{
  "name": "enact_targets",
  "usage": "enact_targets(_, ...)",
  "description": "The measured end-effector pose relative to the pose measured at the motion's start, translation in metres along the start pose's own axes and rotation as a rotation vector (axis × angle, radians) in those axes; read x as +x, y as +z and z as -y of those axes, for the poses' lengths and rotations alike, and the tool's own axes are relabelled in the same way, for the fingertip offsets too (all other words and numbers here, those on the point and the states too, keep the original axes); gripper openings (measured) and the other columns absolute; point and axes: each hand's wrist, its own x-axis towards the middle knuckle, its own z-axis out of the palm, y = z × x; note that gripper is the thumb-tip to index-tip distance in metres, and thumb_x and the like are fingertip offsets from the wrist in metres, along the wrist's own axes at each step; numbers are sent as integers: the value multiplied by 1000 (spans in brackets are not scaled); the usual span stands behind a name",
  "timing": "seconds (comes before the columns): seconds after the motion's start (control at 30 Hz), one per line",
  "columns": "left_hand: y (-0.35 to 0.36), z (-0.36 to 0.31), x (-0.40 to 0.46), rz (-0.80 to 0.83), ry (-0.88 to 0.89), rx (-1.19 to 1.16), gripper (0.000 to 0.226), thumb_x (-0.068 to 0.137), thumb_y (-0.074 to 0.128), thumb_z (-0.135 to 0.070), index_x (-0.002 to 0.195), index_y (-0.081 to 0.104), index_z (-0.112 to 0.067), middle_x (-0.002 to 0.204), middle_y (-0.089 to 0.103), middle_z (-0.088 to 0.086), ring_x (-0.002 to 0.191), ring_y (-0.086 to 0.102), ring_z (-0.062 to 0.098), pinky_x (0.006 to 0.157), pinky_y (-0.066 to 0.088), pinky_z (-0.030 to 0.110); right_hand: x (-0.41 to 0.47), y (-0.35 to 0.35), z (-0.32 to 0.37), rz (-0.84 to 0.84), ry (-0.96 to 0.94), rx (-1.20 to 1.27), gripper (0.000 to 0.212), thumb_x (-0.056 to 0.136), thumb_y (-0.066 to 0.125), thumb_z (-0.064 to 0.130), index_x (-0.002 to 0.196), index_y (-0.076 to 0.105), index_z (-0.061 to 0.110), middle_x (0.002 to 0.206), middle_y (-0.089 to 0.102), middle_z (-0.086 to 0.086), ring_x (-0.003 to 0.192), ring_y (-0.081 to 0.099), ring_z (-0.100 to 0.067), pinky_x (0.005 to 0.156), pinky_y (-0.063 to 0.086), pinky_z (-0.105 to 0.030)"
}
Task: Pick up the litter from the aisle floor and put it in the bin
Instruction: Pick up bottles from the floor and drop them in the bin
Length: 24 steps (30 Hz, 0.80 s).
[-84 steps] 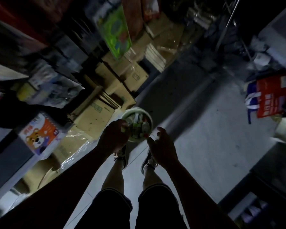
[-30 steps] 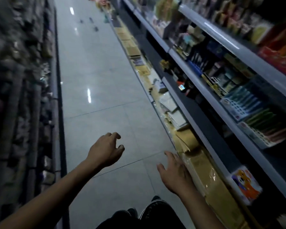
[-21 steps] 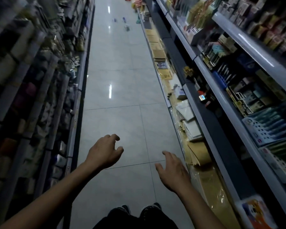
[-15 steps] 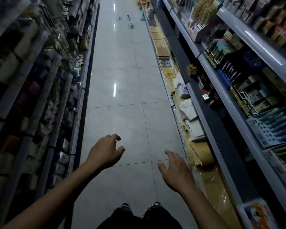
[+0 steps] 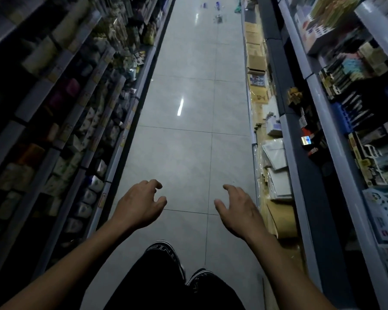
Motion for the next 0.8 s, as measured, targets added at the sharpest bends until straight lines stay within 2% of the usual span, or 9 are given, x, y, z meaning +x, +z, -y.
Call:
enact_targets(0.17,-11,22,22,-15,-92,-56,45,91,53,-47,132,55,-29,123,63,-7,111,56,15,84,48,35,61,-12,24,38,-82,-29,61,98,46,52,150,37,22,147,47,-2,134,43,-21,107,42,-40)
enact_targets(0.47,-50,65,135,-26,-146,-113,46,91,54,-46,132,56,-26,123,63,-3,111,57,18,87,49,36,176,-21,84,52,-128,-93,60,98,45,52,150,36,22,146,47,-1,134,42,-20,107,41,-39)
enact_targets(0.63,-81,73,212,7,-101,-124,47,91,52,-48,132,55,-27,123,62,-5,113,56,17,91,50,39,219,-27,103,56,-75,-98,59,98,44,53,149,37,24,146,47,2,133,43,-17,105,40,-36)
enact_targets(0.8,-102,61,283,21,-14,-127,46,91,51,-47,132,55,-28,122,63,-5,110,57,16,86,50,37,254,-35,104,46,11,-91,58,97,44,53,148,39,25,144,48,4,131,44,-16,103,40,-35)
